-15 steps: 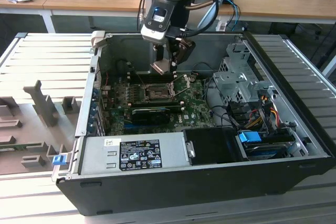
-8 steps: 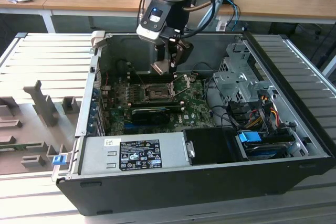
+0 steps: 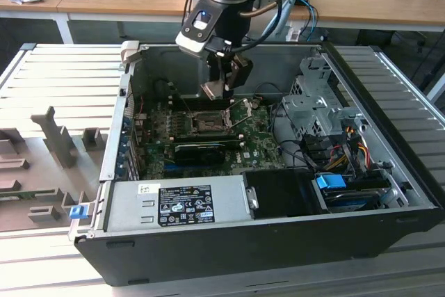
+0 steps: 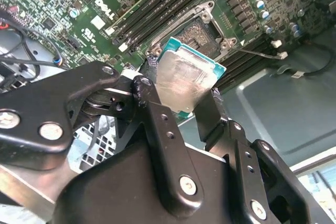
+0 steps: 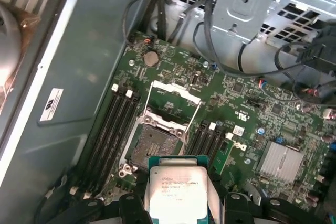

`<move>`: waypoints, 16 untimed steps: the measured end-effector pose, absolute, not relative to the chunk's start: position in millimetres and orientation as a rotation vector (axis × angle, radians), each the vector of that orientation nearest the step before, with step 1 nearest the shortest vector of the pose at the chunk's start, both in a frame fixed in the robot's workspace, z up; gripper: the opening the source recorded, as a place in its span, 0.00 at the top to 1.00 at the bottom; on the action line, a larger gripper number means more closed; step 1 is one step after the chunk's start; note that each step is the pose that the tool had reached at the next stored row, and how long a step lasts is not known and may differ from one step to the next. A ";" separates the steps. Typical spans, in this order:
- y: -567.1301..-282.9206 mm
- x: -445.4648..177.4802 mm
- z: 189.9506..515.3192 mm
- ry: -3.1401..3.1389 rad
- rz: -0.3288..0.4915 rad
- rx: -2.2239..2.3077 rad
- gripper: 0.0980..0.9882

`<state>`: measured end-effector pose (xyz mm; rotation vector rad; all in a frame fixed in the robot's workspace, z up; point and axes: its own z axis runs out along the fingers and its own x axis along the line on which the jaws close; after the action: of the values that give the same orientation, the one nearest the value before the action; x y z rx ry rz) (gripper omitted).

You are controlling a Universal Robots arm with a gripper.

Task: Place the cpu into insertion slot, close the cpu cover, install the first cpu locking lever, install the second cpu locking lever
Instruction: 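Place the cpu into insertion slot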

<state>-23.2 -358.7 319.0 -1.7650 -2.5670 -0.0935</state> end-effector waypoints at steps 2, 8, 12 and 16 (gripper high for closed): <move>-358.7 -23.2 317.7 -2.557 -0.093 -1.780 0.52; -358.7 -23.2 313.9 -2.553 -0.092 -1.787 0.52; -358.7 -23.2 310.7 -2.553 -0.092 -1.789 0.52; -358.6 -23.2 303.5 -2.465 -0.093 -1.912 0.52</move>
<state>-23.2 -358.6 303.5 -1.9119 -2.4652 -0.0933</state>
